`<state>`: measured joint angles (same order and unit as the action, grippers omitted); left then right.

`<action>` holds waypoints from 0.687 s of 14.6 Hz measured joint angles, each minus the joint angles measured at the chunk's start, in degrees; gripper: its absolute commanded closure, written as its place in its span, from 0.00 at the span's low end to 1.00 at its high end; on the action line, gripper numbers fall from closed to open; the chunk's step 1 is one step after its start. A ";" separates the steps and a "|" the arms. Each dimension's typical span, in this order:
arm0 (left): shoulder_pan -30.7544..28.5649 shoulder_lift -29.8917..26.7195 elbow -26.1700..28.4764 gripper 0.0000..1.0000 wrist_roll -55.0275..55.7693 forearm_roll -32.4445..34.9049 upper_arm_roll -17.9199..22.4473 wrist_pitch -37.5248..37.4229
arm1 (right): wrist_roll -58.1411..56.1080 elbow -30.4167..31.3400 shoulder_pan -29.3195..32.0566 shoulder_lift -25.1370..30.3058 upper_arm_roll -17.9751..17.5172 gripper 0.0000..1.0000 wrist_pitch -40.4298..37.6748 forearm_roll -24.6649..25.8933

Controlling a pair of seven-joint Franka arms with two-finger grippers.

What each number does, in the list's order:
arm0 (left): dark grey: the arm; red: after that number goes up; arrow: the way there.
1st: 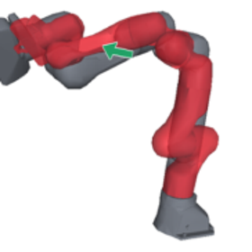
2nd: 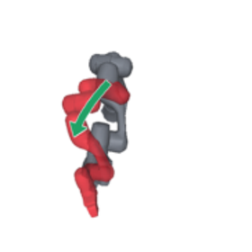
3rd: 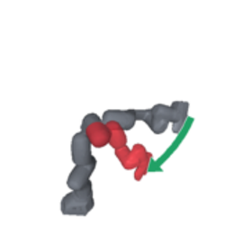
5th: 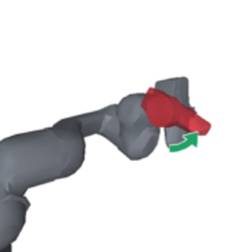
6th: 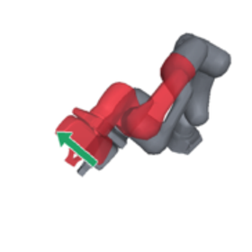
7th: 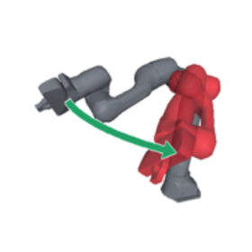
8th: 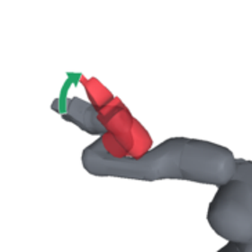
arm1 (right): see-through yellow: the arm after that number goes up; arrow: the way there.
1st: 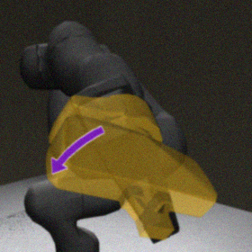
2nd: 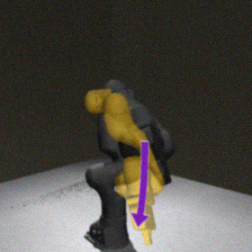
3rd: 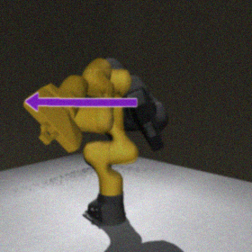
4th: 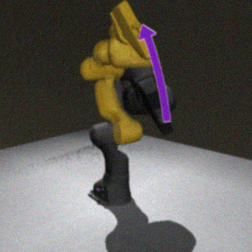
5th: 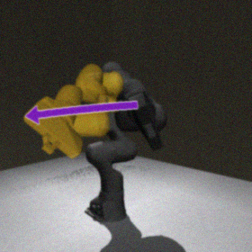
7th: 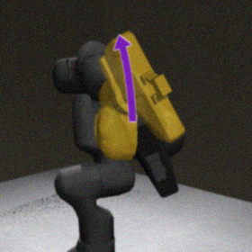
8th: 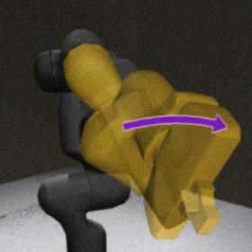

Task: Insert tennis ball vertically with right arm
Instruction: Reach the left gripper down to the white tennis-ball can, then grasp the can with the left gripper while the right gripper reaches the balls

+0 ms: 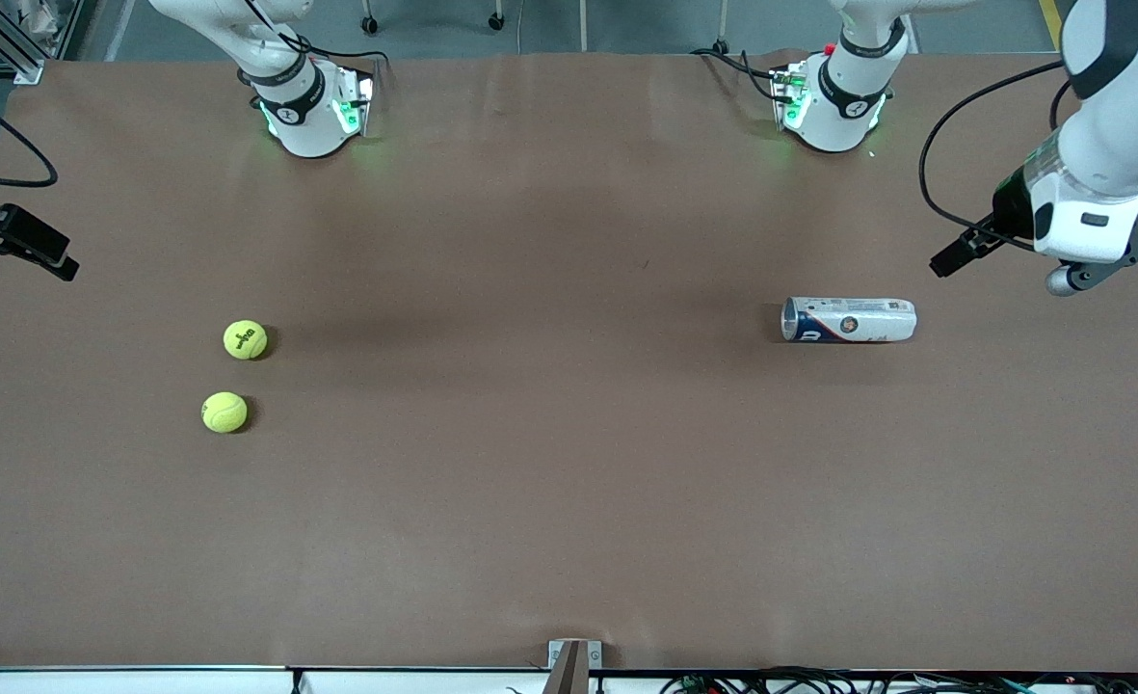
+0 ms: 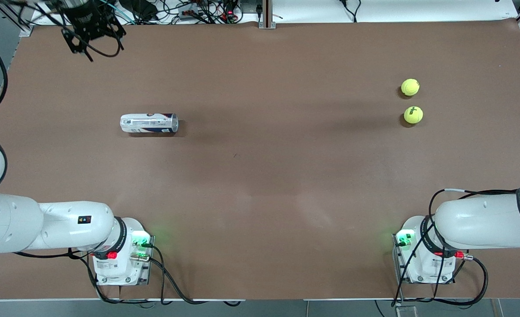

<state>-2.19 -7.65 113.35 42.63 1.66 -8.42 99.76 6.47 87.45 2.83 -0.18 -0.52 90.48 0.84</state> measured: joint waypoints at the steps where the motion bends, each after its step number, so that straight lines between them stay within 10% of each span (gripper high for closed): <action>1: -0.02 -0.44 3.03 0.00 4.56 1.28 -0.51 2.19 | 0.00 0.03 0.03 -0.31 0.05 0.00 0.01 0.00; 10: 0.12 8.25 23.22 0.00 60.83 25.64 -7.74 23.91 | 0.00 0.93 0.20 -8.96 -0.02 0.00 6.29 -0.15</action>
<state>-2.08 0.60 136.57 103.45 27.29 -16.16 123.68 6.47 88.38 3.03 -9.14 -0.54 96.76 0.69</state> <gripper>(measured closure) 0.000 0.000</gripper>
